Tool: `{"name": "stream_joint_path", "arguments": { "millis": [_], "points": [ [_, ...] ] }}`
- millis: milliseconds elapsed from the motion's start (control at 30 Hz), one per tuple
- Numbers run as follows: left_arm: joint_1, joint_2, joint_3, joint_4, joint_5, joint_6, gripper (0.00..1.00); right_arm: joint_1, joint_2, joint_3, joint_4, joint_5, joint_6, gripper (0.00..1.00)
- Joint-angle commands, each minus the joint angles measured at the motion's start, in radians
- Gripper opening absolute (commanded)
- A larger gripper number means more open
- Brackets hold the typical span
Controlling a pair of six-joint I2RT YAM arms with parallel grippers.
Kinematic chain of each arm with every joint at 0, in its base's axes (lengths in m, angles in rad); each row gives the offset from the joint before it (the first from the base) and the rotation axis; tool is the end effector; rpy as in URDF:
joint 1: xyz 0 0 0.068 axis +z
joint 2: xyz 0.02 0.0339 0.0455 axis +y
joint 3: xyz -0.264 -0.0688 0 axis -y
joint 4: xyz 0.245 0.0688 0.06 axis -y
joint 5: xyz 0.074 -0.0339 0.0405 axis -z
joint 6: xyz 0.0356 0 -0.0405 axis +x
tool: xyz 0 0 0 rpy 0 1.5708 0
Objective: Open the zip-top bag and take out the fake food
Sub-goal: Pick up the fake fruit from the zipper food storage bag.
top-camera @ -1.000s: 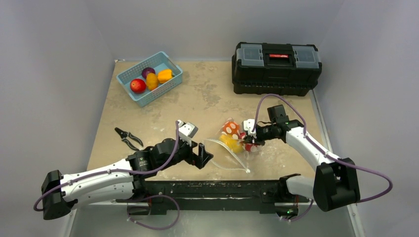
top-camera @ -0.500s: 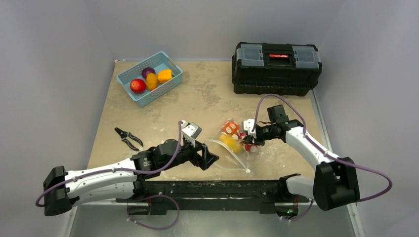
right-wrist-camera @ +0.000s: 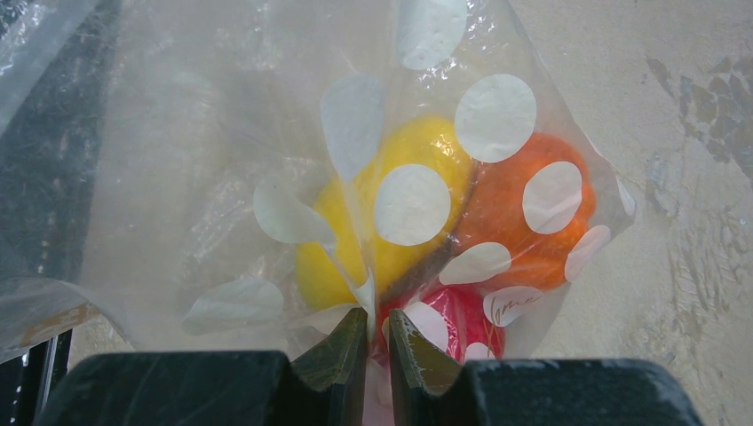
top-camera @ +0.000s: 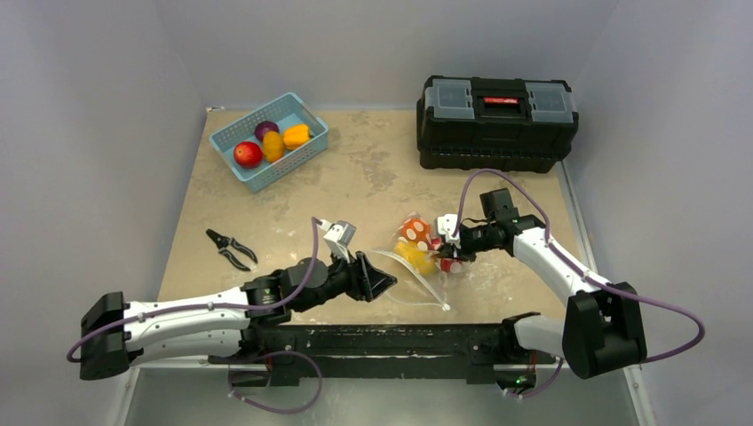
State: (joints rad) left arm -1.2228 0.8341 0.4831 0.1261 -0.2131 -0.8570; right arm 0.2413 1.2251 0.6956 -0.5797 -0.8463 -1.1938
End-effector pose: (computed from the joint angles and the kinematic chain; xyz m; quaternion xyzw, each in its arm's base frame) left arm 0.0751 -0.1849 0.2569 0.0762 0.7766 -0.4923 0.3855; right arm 0.2031 0.0774 0.2025 -0.6544 0.6070 0.2596 0.3686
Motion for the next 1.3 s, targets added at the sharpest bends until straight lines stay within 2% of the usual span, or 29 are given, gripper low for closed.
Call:
{"name": "stream_joint_path", "arguments": {
  "millis": [0, 167, 467, 700, 833, 1000, 1267],
  "points": [
    [-0.009, 0.090, -0.035, 0.207, -0.101, -0.132, 0.46, 0.002, 0.004, 0.027, -0.009, 0.006, -0.013, 0.14],
    [-0.007, 0.216, -0.019, 0.252, -0.209, -0.201, 0.33, 0.002, 0.001, 0.027, -0.011, 0.003, -0.015, 0.14],
    [-0.006, 0.451, 0.061, 0.325, -0.272, -0.363, 0.30, 0.002, -0.003, 0.027, -0.014, -0.012, -0.017, 0.14],
    [0.003, 0.592, 0.190, 0.153, -0.311, -0.520, 0.30, 0.001, -0.006, 0.026, -0.014, -0.019, -0.018, 0.14],
    [0.014, 0.660, 0.253, 0.035, -0.320, -0.609, 0.36, 0.003, -0.007, 0.025, -0.015, -0.024, -0.019, 0.14],
    [0.033, 0.723, 0.290, 0.025, -0.318, -0.611, 0.47, 0.004, -0.007, 0.023, -0.016, -0.028, -0.021, 0.14],
    [0.056, 0.806, 0.340, 0.045, -0.310, -0.495, 0.67, 0.006, -0.001, 0.022, -0.013, -0.031, -0.020, 0.13]
  ]
}}
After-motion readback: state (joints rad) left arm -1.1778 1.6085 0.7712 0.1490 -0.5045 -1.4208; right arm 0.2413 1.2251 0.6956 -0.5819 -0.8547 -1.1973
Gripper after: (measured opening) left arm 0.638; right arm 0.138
